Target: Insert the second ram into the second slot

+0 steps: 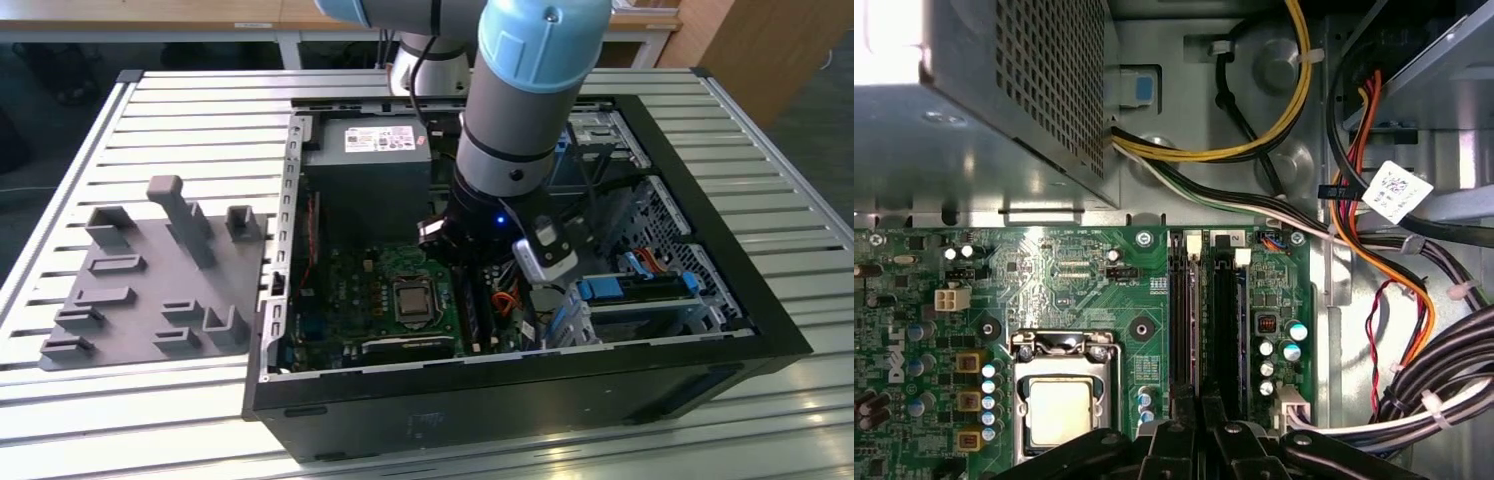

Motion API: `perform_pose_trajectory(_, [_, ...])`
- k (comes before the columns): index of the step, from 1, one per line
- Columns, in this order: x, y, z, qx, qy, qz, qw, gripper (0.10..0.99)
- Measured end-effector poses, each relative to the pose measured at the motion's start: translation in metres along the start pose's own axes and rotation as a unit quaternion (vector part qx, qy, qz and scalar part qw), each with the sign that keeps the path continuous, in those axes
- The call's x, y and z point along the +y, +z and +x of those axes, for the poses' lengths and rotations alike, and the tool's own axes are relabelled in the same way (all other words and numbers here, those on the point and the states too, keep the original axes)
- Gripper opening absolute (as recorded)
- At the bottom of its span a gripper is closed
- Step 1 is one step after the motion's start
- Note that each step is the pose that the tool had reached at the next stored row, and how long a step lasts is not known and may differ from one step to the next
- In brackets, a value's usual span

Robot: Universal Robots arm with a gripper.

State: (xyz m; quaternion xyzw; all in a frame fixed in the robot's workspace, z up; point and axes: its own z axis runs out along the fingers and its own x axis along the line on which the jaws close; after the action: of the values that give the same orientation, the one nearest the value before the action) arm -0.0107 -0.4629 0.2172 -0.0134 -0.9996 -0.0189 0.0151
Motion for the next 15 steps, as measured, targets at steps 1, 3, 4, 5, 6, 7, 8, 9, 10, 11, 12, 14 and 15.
perform_pose_trajectory(1, [0.0000,-0.0002,0.0000,0.0000,0.000,0.0000,1.0000,0.137])
perform_pose_trajectory(3, [0.0000,-0.0002,0.0000,0.0000,-0.001,0.0000,1.0000,0.137])
perform_pose_trajectory(4, [0.0000,-0.0002,0.0000,0.0000,-0.001,0.0001,1.0000,0.137])
perform_pose_trajectory(5, [-0.0001,-0.0002,0.0001,0.0001,-0.002,0.0002,1.0000,0.137])
perform_pose_trajectory(6, [-0.0001,-0.0002,0.0001,0.0001,-0.002,0.0003,1.0000,0.137])
perform_pose_trajectory(7, [-0.0001,0.0001,0.0001,0.0001,-0.003,0.0002,1.0000,0.137])
perform_pose_trajectory(8, [-0.0001,0.0003,0.0001,0.0002,-0.004,0.0002,1.0000,0.137])
perform_pose_trajectory(9, [-0.0001,0.0007,0.0001,0.0002,-0.004,0.0002,1.0000,0.137])
perform_pose_trajectory(10, [-0.0001,0.0011,0.0000,0.0001,-0.004,0.0002,1.0000,0.137])
perform_pose_trajectory(11, [-0.0001,0.0016,0.0000,0.0002,-0.004,0.0002,1.0000,0.137])
perform_pose_trajectory(12, [-0.0001,0.0021,0.0000,0.0002,-0.004,0.0002,1.0000,0.137])
perform_pose_trajectory(14, [-0.0002,0.0030,0.0000,0.0002,-0.004,0.0002,1.0000,0.137])
perform_pose_trajectory(15, [-0.0002,0.0034,0.0000,0.0002,-0.004,0.0003,1.0000,0.137])
